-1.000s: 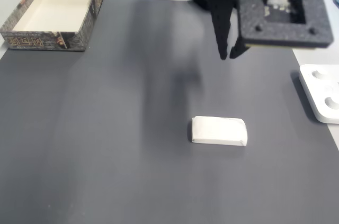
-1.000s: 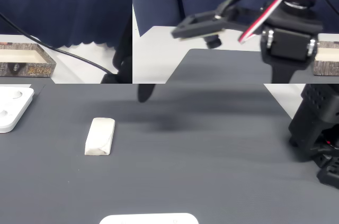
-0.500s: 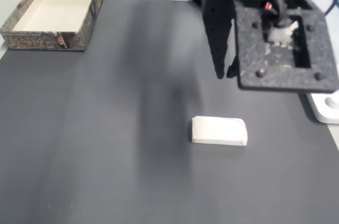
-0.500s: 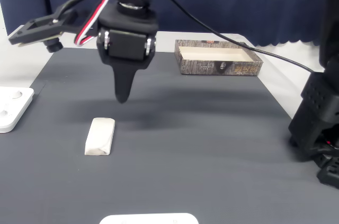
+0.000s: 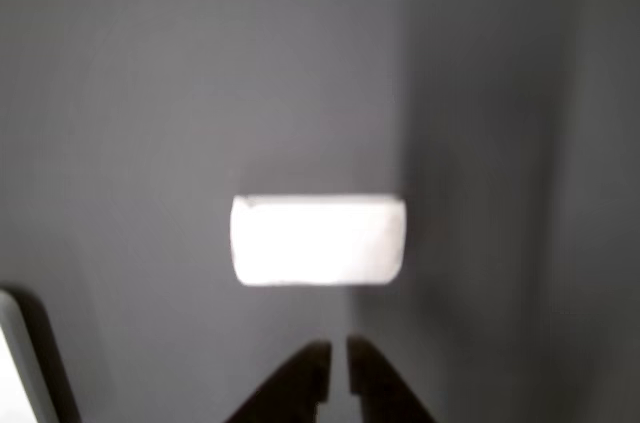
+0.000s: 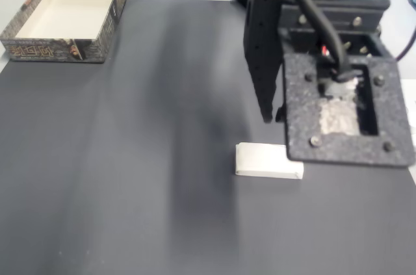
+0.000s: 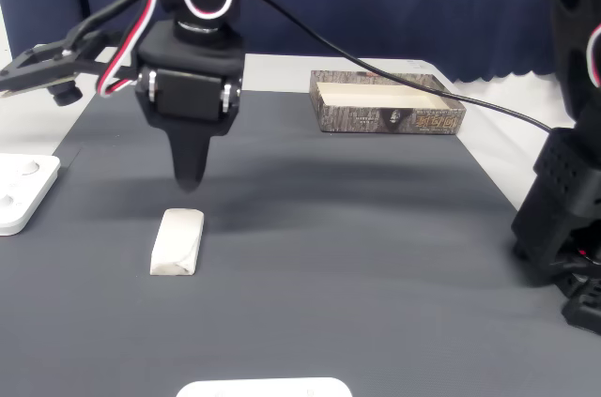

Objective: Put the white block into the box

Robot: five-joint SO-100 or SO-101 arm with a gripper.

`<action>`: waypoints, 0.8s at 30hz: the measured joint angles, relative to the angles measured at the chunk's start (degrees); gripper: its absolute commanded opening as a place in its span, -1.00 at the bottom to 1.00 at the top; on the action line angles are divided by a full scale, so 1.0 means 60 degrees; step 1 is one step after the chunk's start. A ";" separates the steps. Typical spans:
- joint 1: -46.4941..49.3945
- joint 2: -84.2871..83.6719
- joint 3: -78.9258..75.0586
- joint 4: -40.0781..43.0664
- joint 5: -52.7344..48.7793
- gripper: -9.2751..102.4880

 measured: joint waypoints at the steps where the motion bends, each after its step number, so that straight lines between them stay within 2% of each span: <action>1: 0.0000 -0.0088 -0.0146 0.0000 0.0000 -0.84; 24: -0.0015 -0.1230 -0.1685 0.0352 0.0117 -0.83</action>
